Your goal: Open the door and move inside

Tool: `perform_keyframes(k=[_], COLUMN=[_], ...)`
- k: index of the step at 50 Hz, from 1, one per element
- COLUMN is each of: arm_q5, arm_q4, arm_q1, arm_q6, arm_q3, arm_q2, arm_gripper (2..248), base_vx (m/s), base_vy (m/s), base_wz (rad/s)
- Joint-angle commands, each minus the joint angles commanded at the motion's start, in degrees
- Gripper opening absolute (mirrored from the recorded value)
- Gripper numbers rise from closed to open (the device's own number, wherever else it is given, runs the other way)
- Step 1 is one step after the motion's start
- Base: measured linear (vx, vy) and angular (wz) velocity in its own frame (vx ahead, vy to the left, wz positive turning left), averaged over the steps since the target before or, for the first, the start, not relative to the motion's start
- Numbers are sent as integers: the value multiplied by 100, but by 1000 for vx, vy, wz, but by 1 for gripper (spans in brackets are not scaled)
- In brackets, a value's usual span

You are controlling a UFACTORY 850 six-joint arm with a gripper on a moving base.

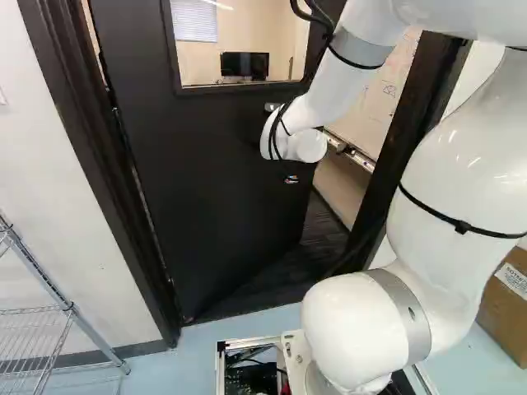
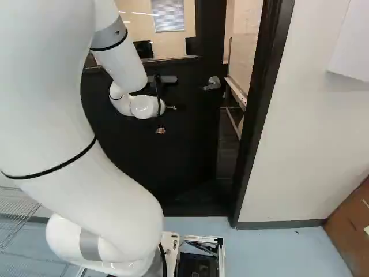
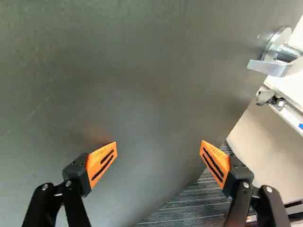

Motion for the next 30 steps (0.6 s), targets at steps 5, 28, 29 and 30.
perform_keyframes(k=[5, 28, 29, 30], arm_q5=[0, 0, 0, 0], arm_q4=[0, 0, 0, 0], arm_q1=[39, 211, 220, 228], arm_q6=[0, 0, 0, 0], arm_q3=[-49, -320, -335, -350], arm_q2=[-48, -308, -322, -337], arm_gripper=[247, 247, 247, 247], base_vx=[0, 0, 0, 0], base_vy=[0, 0, 0, 0], base_wz=[0, 0, 0, 0])
